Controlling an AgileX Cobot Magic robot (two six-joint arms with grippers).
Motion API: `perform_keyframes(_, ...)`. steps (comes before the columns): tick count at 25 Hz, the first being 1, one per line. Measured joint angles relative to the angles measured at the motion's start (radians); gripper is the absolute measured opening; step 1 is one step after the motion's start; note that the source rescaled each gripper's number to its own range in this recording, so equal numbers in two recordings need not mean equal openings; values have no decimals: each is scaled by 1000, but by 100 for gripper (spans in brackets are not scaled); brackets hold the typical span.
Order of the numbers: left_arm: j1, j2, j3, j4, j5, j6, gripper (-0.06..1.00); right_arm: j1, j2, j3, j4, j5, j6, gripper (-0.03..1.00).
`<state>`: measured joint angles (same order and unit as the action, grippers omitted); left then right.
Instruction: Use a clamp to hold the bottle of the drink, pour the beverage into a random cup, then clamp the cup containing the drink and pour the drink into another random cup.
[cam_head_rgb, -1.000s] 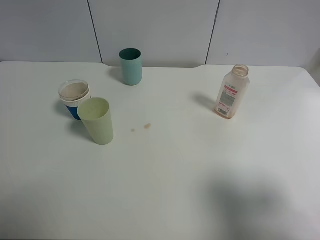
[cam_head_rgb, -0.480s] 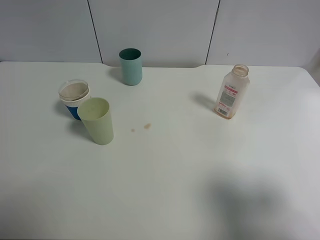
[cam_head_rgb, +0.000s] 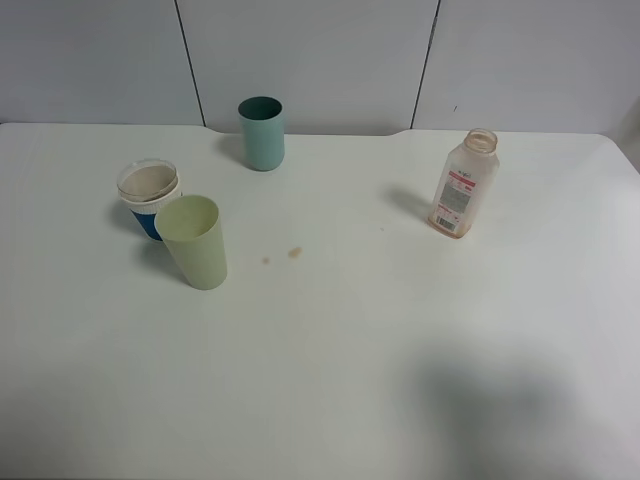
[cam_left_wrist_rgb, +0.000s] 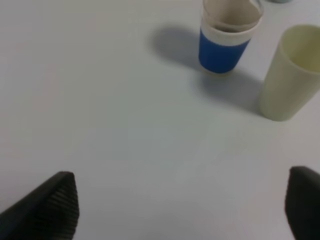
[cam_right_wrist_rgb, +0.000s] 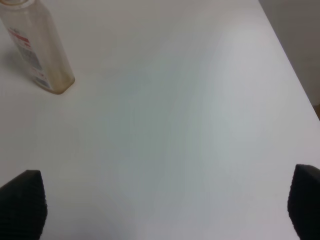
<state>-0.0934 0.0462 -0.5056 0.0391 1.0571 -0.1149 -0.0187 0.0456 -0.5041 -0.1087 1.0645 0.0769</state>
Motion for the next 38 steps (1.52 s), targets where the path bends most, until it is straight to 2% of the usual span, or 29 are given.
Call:
perform_keyframes(7,43,0,0,0,0,0,96,0,0,0,0,0,0,93)
perform_keyframes(38,46,0,0,0,-1,0,96,0,0,0,0,0,0,93)
